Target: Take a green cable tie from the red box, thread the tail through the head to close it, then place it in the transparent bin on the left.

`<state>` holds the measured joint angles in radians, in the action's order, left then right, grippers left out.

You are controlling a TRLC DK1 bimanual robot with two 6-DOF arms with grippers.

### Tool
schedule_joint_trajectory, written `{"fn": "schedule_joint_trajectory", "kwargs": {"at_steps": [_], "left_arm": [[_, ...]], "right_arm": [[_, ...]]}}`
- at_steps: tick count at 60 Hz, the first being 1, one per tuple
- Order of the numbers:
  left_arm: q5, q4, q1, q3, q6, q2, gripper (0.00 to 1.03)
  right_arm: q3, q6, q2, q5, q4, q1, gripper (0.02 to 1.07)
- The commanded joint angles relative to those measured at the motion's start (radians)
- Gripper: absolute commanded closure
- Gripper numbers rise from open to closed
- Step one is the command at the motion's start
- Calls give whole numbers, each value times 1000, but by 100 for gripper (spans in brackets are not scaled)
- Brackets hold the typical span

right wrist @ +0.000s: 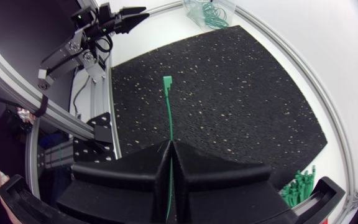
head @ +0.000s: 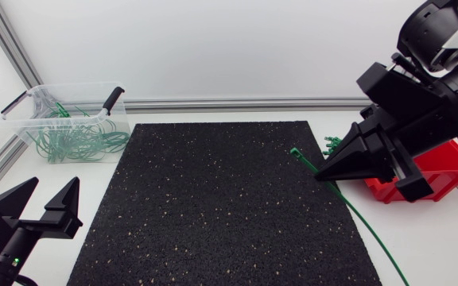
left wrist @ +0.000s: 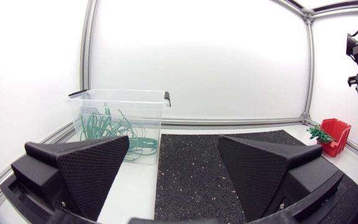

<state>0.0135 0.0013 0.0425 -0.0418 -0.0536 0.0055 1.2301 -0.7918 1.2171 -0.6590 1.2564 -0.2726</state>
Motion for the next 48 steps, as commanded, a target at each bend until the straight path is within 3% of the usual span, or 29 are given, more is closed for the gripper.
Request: {"fn": "schedule_joint_trajectory", "kwargs": {"at_steps": [1, 9, 26, 48], "left_arm": [[5, -27, 7, 37, -25, 1, 3], [5, -27, 10, 37, -26, 4, 3], [5, -27, 22, 37, -31, 14, 3], [5, -27, 85, 37, -34, -6, 3]], "right_arm": [[-37, 101, 15, -59, 3, -13, 101], [-77, 181, 59, -202, -3, -16, 101], [-153, 279, 102, -410, -89, -56, 101], [-170, 339, 177, -590, -170, -48, 101]]}}
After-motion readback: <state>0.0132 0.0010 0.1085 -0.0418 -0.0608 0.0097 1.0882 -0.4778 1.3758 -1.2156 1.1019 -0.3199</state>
